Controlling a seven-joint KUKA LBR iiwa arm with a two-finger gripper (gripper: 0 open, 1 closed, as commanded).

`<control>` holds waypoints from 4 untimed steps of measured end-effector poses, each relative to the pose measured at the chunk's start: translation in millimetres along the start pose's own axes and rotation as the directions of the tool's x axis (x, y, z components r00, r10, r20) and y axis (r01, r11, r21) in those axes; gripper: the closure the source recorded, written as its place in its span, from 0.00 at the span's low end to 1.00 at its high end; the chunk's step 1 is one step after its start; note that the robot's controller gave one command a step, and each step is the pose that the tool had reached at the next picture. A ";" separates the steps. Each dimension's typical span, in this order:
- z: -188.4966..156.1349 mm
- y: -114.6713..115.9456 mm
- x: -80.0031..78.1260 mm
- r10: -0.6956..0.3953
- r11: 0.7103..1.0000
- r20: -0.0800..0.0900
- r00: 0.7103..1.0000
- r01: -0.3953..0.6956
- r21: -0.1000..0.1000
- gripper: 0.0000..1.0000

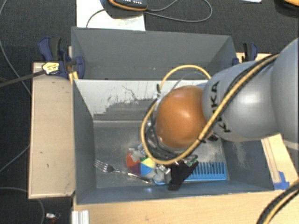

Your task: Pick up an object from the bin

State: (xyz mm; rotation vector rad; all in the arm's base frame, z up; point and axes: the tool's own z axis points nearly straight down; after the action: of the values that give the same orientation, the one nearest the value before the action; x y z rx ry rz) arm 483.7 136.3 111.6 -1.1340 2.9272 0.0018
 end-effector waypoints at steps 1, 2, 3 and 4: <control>-18.2 -4.8 -4.6 0.123 0.992 0.003 0.992 -0.123 0.001 0.00; -8.0 -9.2 2.8 0.062 0.998 0.003 0.998 -0.062 0.001 0.00; -4.9 -15.7 6.8 -0.410 0.912 0.005 0.912 0.410 0.004 0.00; 26.1 -27.9 22.1 -0.655 0.755 0.003 0.755 0.655 0.002 0.00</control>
Offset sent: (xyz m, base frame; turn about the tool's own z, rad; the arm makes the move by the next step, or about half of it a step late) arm 0.0002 -0.0269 -0.0116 -0.5696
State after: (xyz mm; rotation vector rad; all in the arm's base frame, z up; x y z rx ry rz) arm 486.3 100.9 85.5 -2.0838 2.3431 0.0009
